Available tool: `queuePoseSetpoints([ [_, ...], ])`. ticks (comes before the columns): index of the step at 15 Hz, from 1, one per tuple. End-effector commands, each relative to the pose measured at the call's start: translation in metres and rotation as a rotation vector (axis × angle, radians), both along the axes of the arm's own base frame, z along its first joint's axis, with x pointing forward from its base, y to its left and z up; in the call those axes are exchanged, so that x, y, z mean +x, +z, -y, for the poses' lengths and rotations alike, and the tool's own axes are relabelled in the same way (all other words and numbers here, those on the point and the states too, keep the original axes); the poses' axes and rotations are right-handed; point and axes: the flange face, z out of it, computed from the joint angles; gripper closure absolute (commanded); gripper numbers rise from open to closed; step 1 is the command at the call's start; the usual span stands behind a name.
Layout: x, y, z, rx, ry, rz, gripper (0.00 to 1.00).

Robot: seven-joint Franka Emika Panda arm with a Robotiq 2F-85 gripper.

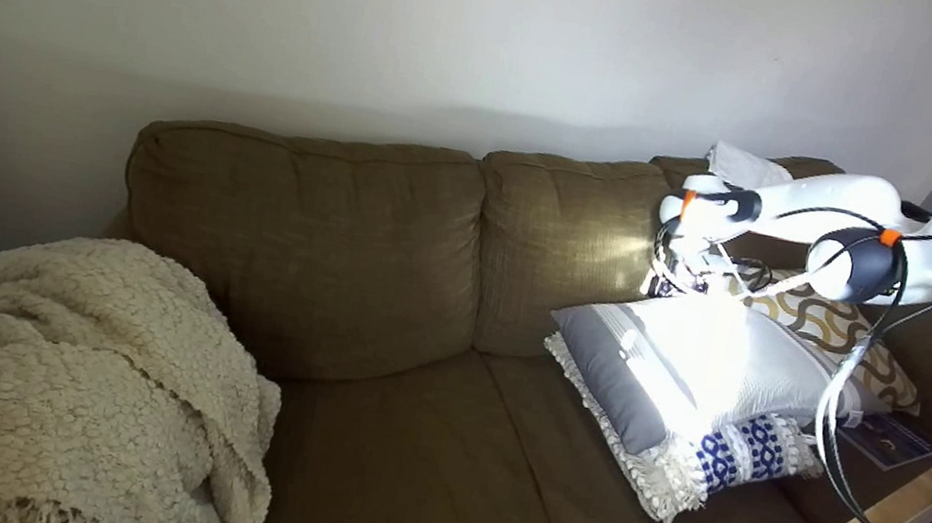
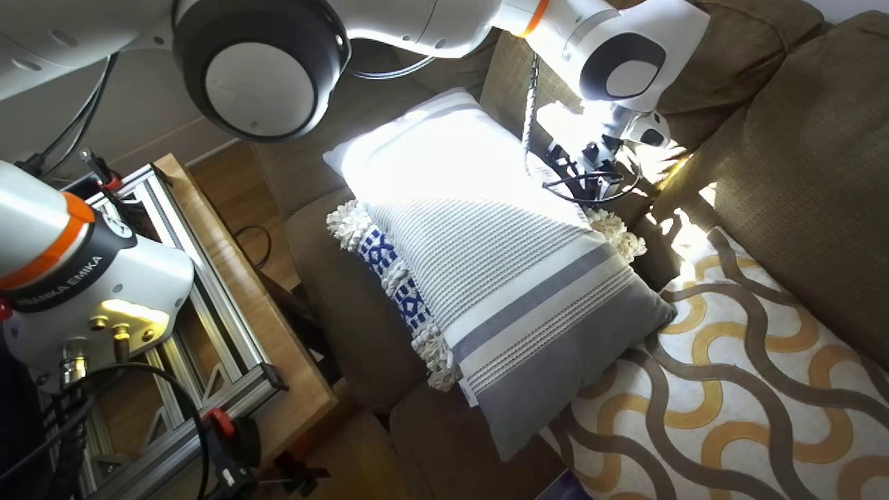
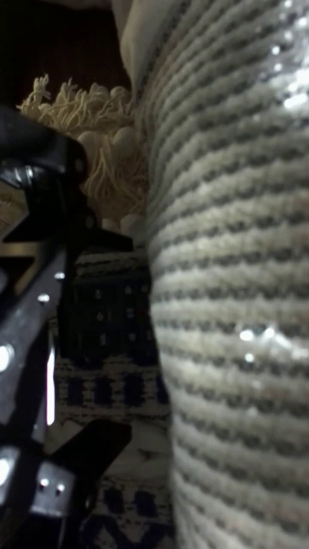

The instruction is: Remove the remote controller from under the striped pillow and put it on top of the pillow

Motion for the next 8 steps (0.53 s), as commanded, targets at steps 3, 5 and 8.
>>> queuePoseSetpoints([
  [3,-0.003,-0.007,0.006,-0.059,-0.029,0.003,0.00],
  [5,-0.005,-0.009,0.005,-0.065,-0.027,-0.011,0.00],
  [8,-0.012,-0.018,0.007,-0.052,-0.025,-0.028,0.00],
])
